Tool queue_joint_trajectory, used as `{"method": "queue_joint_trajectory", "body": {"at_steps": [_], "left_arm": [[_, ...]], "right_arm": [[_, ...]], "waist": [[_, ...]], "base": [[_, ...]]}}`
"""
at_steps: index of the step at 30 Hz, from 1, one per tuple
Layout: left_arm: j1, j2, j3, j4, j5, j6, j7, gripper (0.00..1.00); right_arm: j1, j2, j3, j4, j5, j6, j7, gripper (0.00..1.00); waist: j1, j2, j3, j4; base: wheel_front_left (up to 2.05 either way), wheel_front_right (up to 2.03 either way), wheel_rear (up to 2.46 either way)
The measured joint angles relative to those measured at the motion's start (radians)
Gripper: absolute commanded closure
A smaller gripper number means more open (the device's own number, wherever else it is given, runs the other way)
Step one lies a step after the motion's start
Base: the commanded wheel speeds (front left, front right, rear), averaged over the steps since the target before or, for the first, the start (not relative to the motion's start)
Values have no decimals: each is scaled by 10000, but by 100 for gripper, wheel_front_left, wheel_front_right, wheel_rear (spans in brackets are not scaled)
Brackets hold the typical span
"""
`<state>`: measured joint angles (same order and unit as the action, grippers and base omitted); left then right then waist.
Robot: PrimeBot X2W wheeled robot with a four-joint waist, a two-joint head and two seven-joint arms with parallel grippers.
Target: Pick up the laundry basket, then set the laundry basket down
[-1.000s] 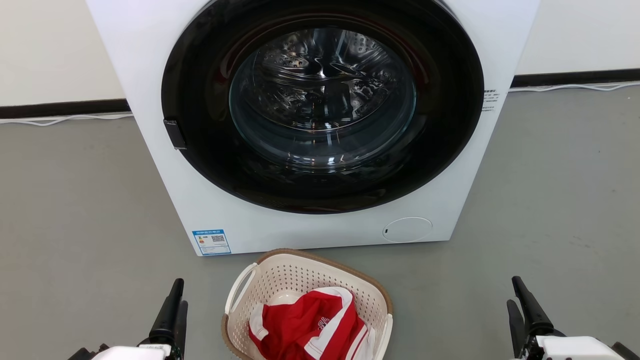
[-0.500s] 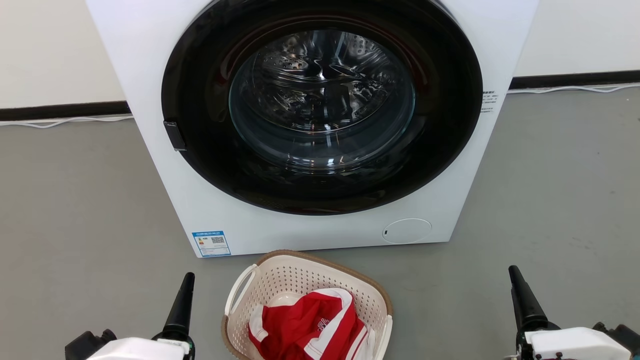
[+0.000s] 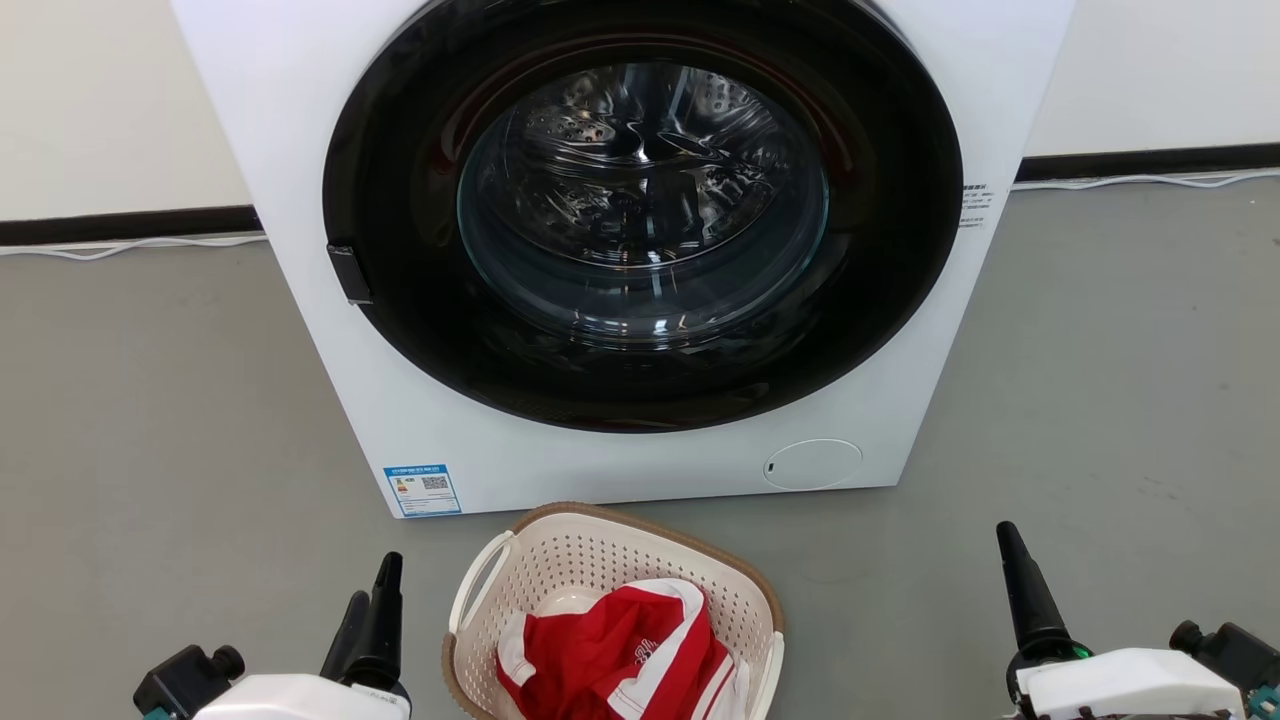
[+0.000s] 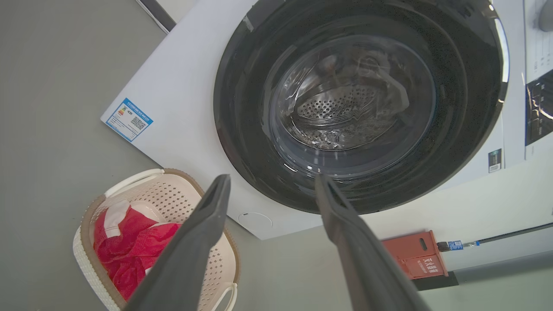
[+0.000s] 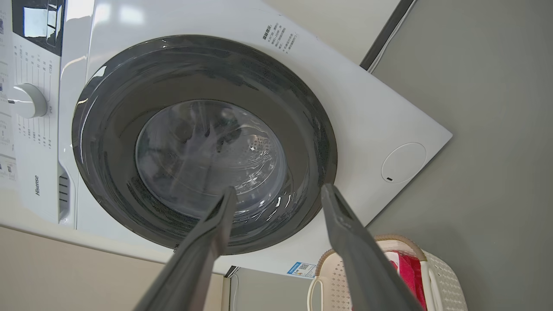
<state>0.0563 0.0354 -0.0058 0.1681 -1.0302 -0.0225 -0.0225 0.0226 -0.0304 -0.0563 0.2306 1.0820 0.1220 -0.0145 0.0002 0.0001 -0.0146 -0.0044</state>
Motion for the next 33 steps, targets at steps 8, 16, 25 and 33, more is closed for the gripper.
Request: {"method": "queue_joint_trajectory", "body": {"at_steps": [8, 16, 25, 33], "left_arm": [[48, 253, -353, -142, 1290, 387, -230, 0], [196, 608, -807, -267, 2449, 844, -412, 0], [240, 949, -1237, -497, 3538, 1388, -679, 0], [400, 1151, -1607, -742, 4357, 1822, -936, 0]], "right_arm": [[38, -4, 178, -115, -1003, 2, -228, 0], [206, -12, 295, -174, -2050, 8, -489, 0], [235, -17, 368, -194, -3189, 10, -746, 0], [396, -25, 489, -257, -4121, 10, -966, 0]], "waist": [[0, 0, -20, -11], [-1, 0, -52, -28], [-1, 0, -108, -48], [-1, 0, -173, -45]], "base": [[0, 0, 0], [0, 0, 0], [0, 0, 0], [0, 0, 0]]}}
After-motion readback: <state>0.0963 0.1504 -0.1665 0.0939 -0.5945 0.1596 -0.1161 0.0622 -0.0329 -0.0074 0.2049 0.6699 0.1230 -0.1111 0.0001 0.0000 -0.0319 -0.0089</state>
